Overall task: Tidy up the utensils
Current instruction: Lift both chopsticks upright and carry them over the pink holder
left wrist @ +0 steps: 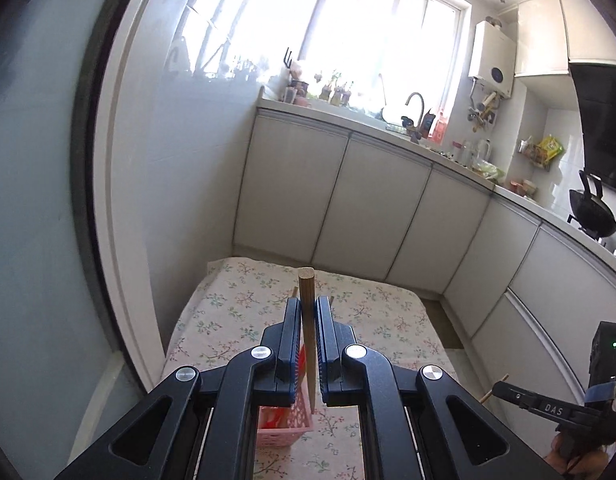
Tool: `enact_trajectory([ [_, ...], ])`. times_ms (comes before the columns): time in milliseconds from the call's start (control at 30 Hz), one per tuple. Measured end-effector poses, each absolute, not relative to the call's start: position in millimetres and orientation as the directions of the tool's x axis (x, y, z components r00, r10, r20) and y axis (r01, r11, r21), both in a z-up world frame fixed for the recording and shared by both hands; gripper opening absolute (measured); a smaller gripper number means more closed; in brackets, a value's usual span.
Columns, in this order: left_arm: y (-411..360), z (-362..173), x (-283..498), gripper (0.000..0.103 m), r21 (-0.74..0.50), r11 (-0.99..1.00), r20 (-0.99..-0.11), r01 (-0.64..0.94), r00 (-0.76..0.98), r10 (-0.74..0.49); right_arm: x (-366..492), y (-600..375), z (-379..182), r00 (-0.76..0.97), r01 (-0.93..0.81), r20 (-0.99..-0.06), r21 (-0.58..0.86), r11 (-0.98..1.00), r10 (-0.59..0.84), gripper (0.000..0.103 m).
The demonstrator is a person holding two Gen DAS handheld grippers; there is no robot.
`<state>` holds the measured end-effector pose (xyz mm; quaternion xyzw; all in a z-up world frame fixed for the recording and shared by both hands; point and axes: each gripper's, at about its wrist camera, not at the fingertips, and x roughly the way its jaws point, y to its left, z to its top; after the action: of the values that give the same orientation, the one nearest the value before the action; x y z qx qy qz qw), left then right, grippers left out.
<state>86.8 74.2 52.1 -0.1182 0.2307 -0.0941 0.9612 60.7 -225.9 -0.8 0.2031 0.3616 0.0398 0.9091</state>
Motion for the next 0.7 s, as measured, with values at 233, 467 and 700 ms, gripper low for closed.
enact_trajectory([
  [233,94.0,49.4,92.0,0.007,-0.356,0.927,-0.411,0.118,0.871,-0.268,63.3,-220.6,-2.8,0.733,0.071,-0.644,0.393,0.917,0.219,0.004],
  [467,97.7,53.8,84.5,0.007,-0.357,0.924,-0.387,0.136,0.879,-0.279,66.9,-215.7,-5.1,0.728,0.067,-0.648,0.392,0.917,0.224,0.004],
  [700,95.9,33.9,101.4,0.007,-0.35,0.932,-0.457,0.094,0.851,-0.258,67.8,-211.1,-6.3,0.723,0.06,-0.652,0.389,0.919,0.229,0.004],
])
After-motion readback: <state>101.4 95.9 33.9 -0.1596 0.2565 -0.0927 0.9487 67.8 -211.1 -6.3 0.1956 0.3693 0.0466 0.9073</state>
